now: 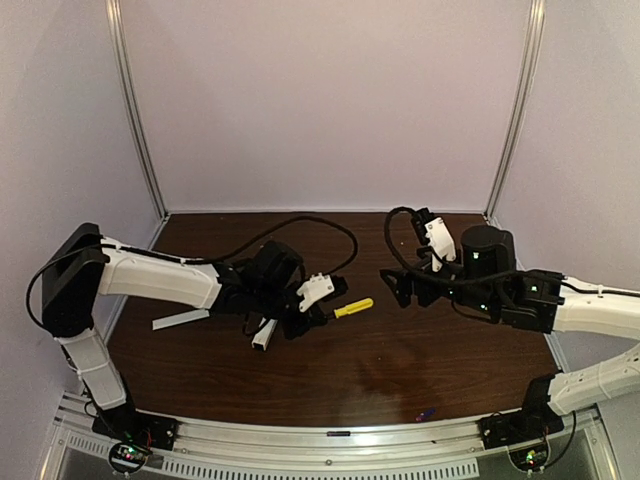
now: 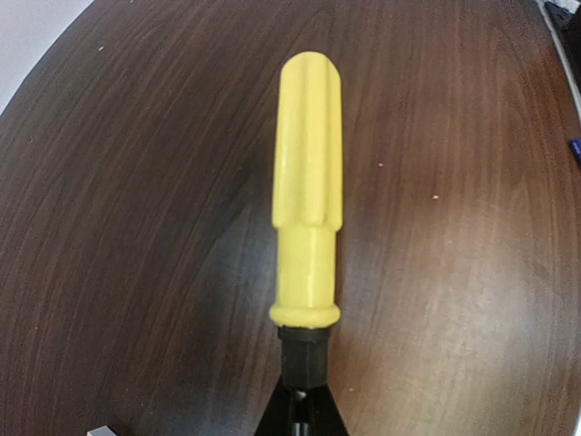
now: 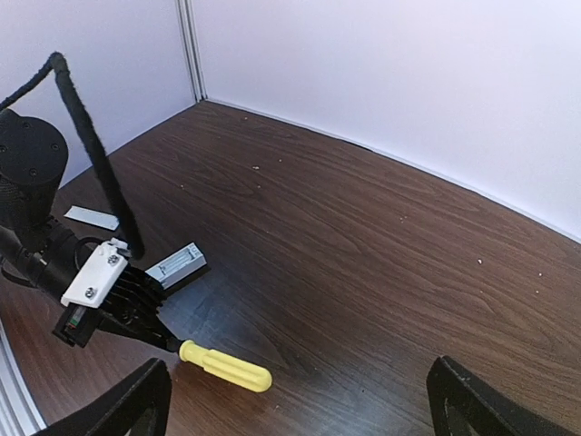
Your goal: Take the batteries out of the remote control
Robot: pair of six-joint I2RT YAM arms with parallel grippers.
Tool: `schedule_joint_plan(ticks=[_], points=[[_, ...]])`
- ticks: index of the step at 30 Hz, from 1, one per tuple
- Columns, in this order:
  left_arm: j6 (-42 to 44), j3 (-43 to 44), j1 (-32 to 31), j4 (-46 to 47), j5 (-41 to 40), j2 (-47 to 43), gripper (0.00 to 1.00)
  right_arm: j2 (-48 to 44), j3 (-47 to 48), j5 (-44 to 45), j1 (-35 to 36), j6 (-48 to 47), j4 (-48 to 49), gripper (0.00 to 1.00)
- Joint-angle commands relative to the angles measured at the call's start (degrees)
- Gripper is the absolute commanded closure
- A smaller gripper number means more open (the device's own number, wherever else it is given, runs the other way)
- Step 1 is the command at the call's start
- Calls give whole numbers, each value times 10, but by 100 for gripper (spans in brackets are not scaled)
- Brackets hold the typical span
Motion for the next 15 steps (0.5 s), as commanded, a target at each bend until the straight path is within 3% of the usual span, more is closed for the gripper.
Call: schedule_joint_plan(ticks=[1,15], points=[[-27,43,13,6,-55,44,100,-7,-16,43,-6,16,5,0],[-66,107,48,-7,-110,157,100,-6,-32,46,-9,22,21,0]])
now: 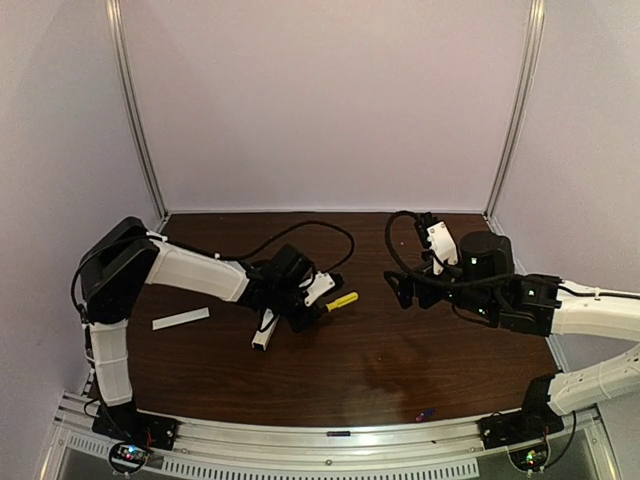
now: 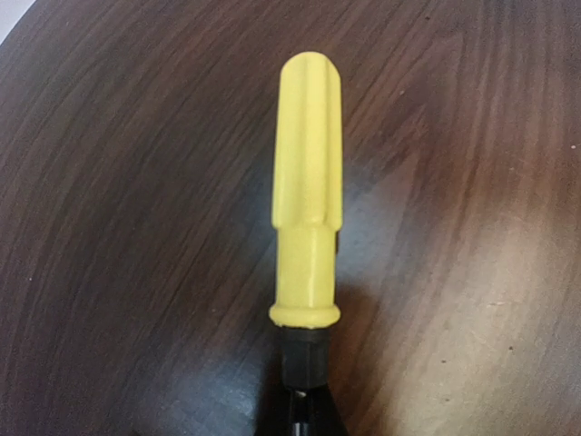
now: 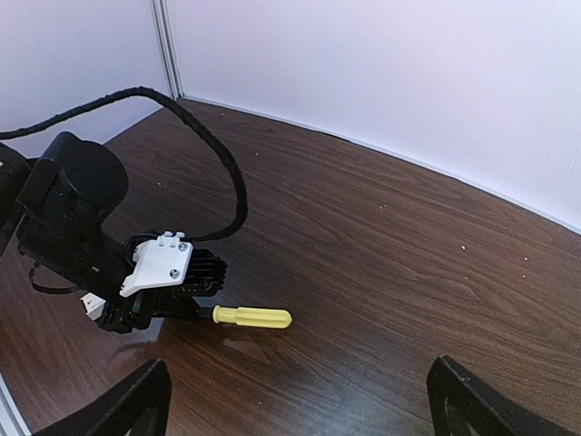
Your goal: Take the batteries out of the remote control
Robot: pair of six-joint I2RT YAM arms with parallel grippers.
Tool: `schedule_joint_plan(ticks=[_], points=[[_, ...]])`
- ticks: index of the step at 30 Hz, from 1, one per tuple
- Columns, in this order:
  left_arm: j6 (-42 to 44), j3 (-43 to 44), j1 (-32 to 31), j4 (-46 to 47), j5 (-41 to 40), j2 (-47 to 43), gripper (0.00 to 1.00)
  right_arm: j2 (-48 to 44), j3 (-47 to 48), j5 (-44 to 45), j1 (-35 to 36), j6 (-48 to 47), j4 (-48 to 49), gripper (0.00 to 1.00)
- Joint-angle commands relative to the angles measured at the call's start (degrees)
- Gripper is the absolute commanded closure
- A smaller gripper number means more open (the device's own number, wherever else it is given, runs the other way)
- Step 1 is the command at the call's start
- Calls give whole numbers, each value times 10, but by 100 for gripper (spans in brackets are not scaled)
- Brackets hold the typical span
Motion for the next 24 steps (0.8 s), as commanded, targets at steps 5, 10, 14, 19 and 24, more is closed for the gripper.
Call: schedule_joint_plan(ticks=[5,10,14,19,24], points=[[-29,40,22,4,-20,41,100,0,-11,13,-4,11,14,0],[-33,48,30,6,-20,58,100,5,-9,9,-4,10,15,0],[-33,48,31,9,-20,61,100,9,-6,8,-5,9,14,0],[-36,50,30,7,-20,60,97,15,-3,5,-5,8,14,0],[-36,53,30,5,-18,58,92,17,-1,3,-5,8,15,0]])
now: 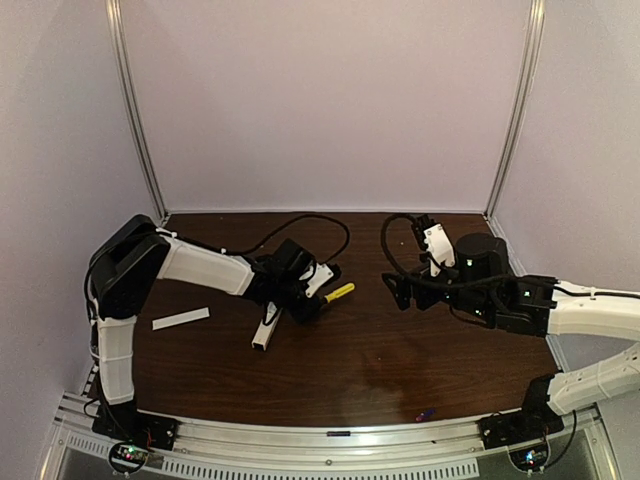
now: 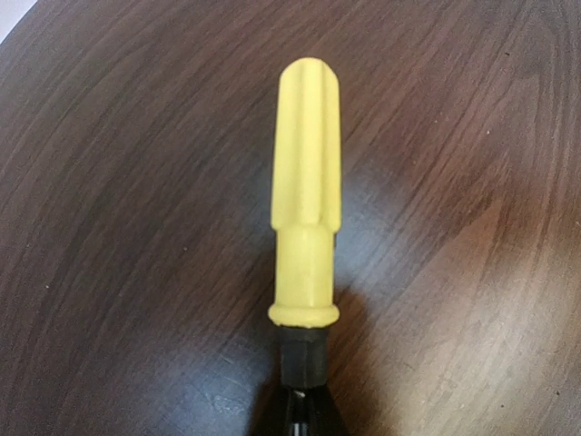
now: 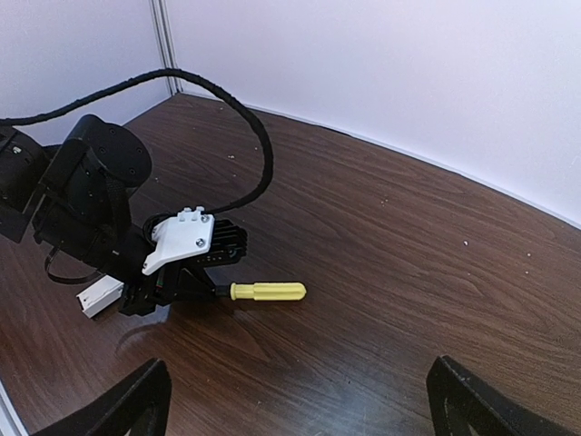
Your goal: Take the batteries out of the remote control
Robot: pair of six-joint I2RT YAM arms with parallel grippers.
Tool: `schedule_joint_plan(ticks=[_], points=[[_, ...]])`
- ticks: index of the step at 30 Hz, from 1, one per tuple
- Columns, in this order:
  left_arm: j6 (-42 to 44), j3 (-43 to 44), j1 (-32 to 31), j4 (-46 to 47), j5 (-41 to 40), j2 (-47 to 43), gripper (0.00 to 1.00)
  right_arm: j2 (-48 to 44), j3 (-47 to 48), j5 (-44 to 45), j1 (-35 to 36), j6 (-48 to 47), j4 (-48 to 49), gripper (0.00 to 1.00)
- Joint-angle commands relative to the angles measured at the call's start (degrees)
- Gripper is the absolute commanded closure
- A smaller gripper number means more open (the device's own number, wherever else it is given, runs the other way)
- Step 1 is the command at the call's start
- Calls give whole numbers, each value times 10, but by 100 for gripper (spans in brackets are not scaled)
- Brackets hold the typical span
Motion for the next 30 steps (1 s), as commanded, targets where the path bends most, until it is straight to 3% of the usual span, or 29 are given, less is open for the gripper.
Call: schedule_joint_plan(ticks=[1,13,25,30], points=[[-5,10,4,0,-1,12,90,5,5,2,-4,6,4,0],[-6,-1,4,11,5,-32,72,-3,2,3,-4,12,0,0],[-29,-13,4,20,-3,-117,70,-9,9,-4,-5,13,-4,0],[-30,-33,4,32,-43,-158,70,2,27,-8,-5,14,-20,0]])
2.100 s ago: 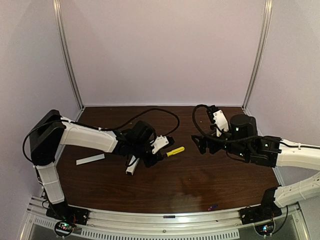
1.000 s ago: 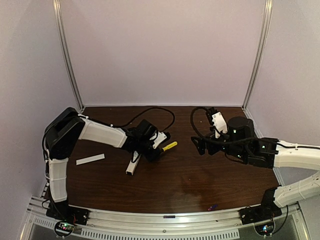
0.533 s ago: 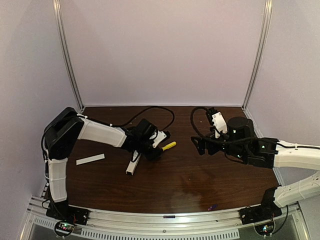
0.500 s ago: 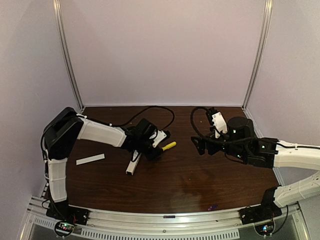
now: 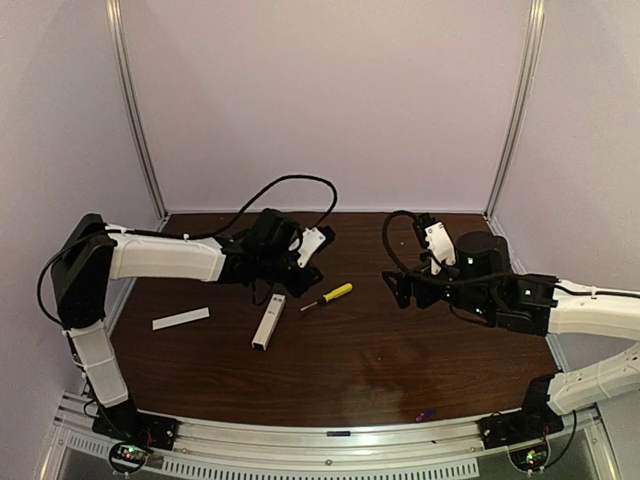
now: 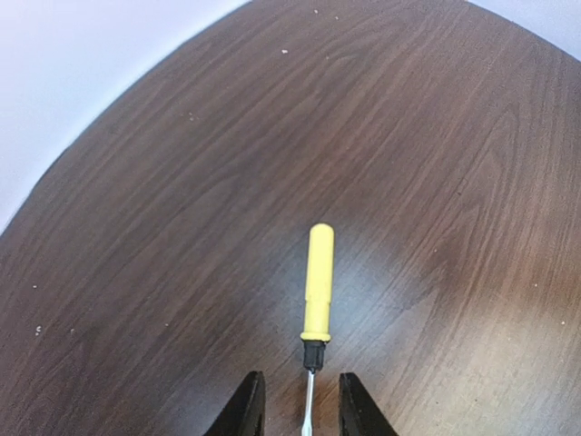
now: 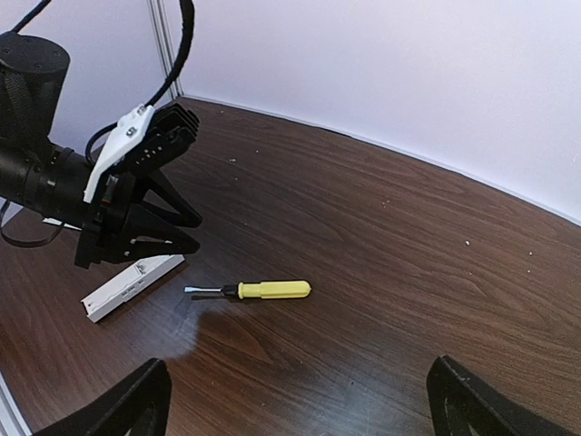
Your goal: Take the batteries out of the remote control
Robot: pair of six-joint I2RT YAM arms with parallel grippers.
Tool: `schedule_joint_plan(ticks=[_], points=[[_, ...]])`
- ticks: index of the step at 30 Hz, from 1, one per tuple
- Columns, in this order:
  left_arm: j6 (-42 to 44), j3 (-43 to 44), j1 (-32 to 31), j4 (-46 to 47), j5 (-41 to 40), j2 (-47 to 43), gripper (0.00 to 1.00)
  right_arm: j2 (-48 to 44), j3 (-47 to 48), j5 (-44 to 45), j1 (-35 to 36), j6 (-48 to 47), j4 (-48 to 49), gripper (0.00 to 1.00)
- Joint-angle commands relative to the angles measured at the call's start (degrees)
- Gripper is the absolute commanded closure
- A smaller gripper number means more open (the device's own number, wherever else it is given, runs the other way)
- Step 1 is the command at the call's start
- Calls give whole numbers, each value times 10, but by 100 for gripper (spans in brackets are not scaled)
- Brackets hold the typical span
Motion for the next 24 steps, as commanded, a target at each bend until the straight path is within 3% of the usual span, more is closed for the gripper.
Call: schedule_joint_plan(ticks=[1,5,11,19,24], points=[[-7,-24,4,28,-32,-41,70,3,26,-5,-2,6,-18,0],[-4,-32,4,25,-33,-65,60,-2,26,-9,-2,12,-14,0],[-4,-50,4,28,-38,-100,31,4,23,-17,-2,17,-10,0],[-4,-70,4,33,-78,-128,3,7,22,-20,-2,18,-7,0],[23,-84,5,33,-134,-147,3,13,27,-11,-2,25,-15,0]])
